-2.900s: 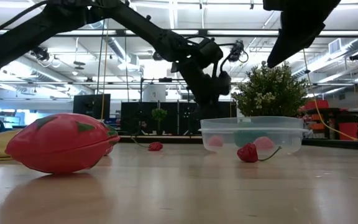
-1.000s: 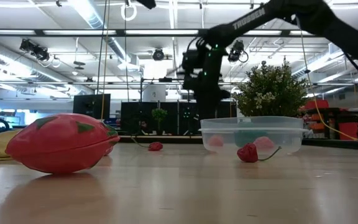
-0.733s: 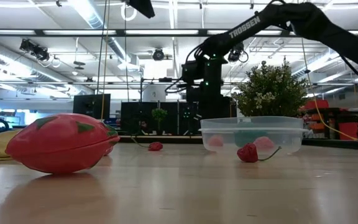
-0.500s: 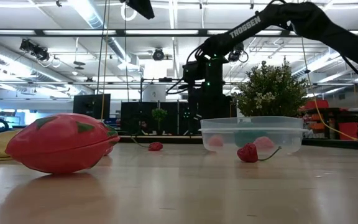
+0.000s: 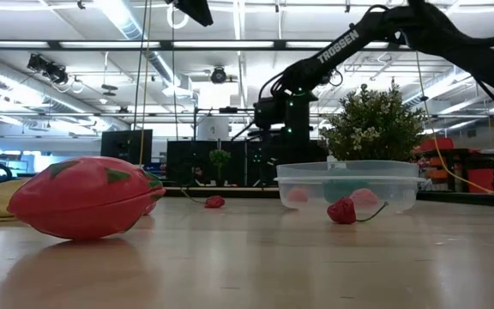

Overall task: Pick and placing Produce into tupperware
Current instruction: Put the strawberry into the transparent bin

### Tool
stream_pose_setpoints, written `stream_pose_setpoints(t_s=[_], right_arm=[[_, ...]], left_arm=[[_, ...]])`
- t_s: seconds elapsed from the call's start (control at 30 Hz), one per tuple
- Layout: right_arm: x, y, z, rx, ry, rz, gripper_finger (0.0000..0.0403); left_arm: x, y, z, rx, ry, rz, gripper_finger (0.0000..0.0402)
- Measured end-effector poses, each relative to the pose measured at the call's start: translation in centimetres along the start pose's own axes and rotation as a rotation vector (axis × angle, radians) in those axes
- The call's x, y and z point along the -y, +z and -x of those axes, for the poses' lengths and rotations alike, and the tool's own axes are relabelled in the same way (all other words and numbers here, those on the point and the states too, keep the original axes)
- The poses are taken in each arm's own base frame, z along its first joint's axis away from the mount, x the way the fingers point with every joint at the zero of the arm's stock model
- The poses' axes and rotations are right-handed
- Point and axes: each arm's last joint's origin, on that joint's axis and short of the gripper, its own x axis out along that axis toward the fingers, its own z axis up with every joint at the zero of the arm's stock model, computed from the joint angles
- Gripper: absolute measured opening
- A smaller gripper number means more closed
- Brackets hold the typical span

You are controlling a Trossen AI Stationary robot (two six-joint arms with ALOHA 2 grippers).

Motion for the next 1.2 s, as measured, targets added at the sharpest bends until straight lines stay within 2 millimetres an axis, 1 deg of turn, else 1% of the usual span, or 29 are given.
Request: stream_pose_setpoints(t_s=[0.1,0.23,0.33,0.47,0.53,0.6,0.73,0.8,0.87,0.97,1.07,1.2], right_arm=[[0.0,0.1,0.0,0.011,0.003,-0.006,0.0157],[-0.1,-0.5,0.0,-0.055,0.006,-0.005,0.0147],[-0.3,-1.0,0.1,-0.093,0.010,0.067,0.0144],[-0.6,-1.2,0.4,-0.102,0.012,0.145,0.0144],[-0.8,-1.3,1.1,-0.085,0.020,0.154,0.0145],[-0.8,-1.4,2.3,-0.058,0.024,0.155,0.0145],[-1.1,-1.9,5.5,0.016,0.040,0.140,0.0146],[-1.4,-2.3,6.7,0.036,0.073,0.124,0.0146],[-1.9,-2.7,7.3,0.021,0.138,0.153,0.0148],[-3.3,-3.5,7.4,-0.018,0.194,0.258,0.0154],[-5.0,-4.1,7.5,-0.030,0.169,0.328,0.0162],[-6.9,-5.0,7.3,-0.042,0.106,0.288,0.0172]], left_arm=[[0.0,0.0,0.0,0.000,-0.001,-0.006,0.0157],[0.0,0.0,0.0,0.000,0.000,-0.006,0.0153],[0.0,0.0,0.0,-0.001,0.001,-0.006,0.0150],[0.0,0.0,0.0,-0.001,0.000,-0.006,0.0150],[0.0,0.0,0.0,-0.001,0.000,-0.007,0.0152],[0.0,0.0,0.0,-0.001,0.000,-0.007,0.0154],[0.0,0.0,0.0,-0.001,0.000,-0.007,0.0156],[0.0,0.0,0.0,-0.001,0.000,-0.006,0.0154],[0.0,0.0,0.0,-0.002,0.000,-0.005,0.0151],[0.0,-0.1,0.0,-0.008,-0.001,-0.004,0.0149],[0.0,-0.2,0.0,-0.021,-0.005,-0.008,0.0152],[0.1,-0.5,0.0,-0.050,-0.010,0.002,0.0155]])
